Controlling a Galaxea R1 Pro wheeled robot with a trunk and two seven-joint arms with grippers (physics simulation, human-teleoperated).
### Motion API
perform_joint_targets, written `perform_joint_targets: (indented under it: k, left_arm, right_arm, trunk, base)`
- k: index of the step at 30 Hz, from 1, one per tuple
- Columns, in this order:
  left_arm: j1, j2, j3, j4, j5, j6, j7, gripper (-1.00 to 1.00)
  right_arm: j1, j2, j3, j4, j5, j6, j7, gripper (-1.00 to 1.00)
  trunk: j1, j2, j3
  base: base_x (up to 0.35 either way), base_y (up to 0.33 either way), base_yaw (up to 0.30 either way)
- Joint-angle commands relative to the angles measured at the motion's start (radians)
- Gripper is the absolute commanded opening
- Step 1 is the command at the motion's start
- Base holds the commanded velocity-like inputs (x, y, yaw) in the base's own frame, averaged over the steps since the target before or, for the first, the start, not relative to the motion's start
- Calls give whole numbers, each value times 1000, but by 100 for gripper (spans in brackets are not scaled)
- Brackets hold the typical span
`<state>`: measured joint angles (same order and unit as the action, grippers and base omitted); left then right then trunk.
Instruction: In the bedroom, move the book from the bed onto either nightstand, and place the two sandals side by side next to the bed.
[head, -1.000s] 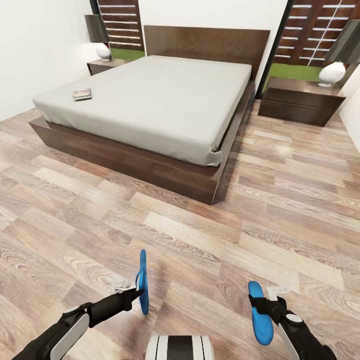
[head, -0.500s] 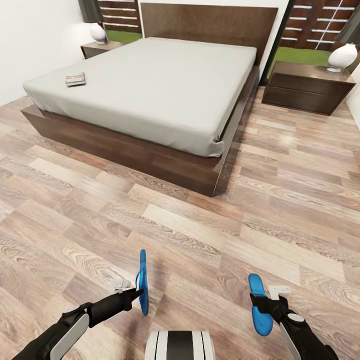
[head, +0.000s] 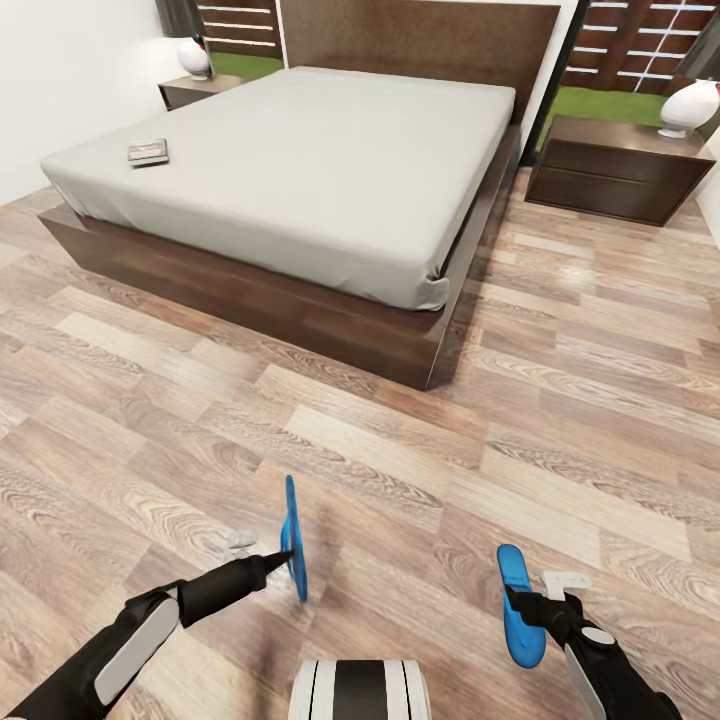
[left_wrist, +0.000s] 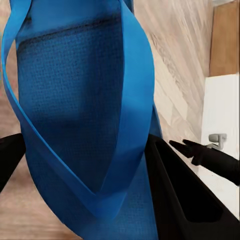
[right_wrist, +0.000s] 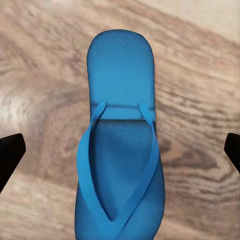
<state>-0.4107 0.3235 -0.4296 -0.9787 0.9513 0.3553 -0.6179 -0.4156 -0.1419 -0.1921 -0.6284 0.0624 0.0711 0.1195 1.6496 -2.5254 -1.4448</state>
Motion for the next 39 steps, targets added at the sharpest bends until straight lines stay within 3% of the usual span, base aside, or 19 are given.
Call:
perform_joint_targets:
  k: [1,11,37,39]
  left_arm:
    - [0,0,19,-37,13,31,-3,-100]
    - [0,-4,28,-60,19,47,-2,-100]
    - [0,-4,28,-60,20,48,-3,-100]
    - [0,-4,28,-60,20,48,-3,-100]
  right_arm:
    - [0,1,-6,-2,7,6,8,100]
    - [0,3,-6,-1,7,6,8,100]
    - [0,5,-5,-1,8,6,8,100]
    - [0,5,-5,-1,8,6,8,100]
  trunk:
    - [0,0,-1]
    - [0,0,-1]
    - [12,-6,-101]
    - [12,-6,-101]
  base:
    - [0,0,0]
    - [0,0,0]
    - [0,0,0]
    - [0,0,0]
